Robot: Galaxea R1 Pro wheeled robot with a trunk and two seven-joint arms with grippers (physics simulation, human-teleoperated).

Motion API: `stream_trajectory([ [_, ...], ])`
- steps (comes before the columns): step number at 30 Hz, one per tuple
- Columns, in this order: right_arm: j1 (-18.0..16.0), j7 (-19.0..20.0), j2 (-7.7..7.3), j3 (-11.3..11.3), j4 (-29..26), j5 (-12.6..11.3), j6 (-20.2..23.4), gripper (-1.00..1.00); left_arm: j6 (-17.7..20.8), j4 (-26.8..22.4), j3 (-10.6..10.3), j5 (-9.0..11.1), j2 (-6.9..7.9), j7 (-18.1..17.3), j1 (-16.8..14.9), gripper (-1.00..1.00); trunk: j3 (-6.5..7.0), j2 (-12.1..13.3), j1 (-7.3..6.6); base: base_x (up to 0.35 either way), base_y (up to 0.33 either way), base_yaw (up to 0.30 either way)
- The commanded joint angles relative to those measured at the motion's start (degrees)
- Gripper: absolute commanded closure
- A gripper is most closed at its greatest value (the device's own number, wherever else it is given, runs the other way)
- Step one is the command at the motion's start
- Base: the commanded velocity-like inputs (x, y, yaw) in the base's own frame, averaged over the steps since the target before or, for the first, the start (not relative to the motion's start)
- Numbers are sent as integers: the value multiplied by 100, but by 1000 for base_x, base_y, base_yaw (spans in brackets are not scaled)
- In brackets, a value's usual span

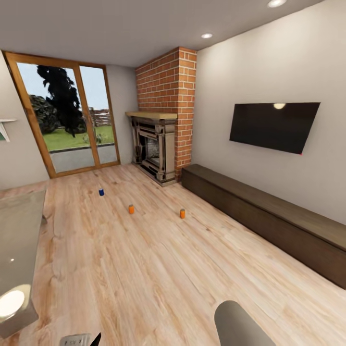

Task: Put the three can of soda from the living room inside the tash can in the kitchen.

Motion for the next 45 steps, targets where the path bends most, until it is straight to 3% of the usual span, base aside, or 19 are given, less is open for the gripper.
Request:
stream_trajectory([
  [1,-5,19,0,-18,-10,-37,-3,100,0,0,0,0,0,0,0,-100,1,0,0,327,0,0],
  [13,-3,22,0,-14,-7,-34,-3,100,0,0,0,0,0,0,0,-100,1,0,0,320,-31,0],
  [28,-2,20,0,0,-7,-20,-3,100,0,0,0,0,0,0,2,-100,1,0,0,248,-220,8],
  [45,-3,20,0,0,-7,-20,-2,100,0,0,0,0,0,-1,0,-100,32,0,0,208,-265,208],
])
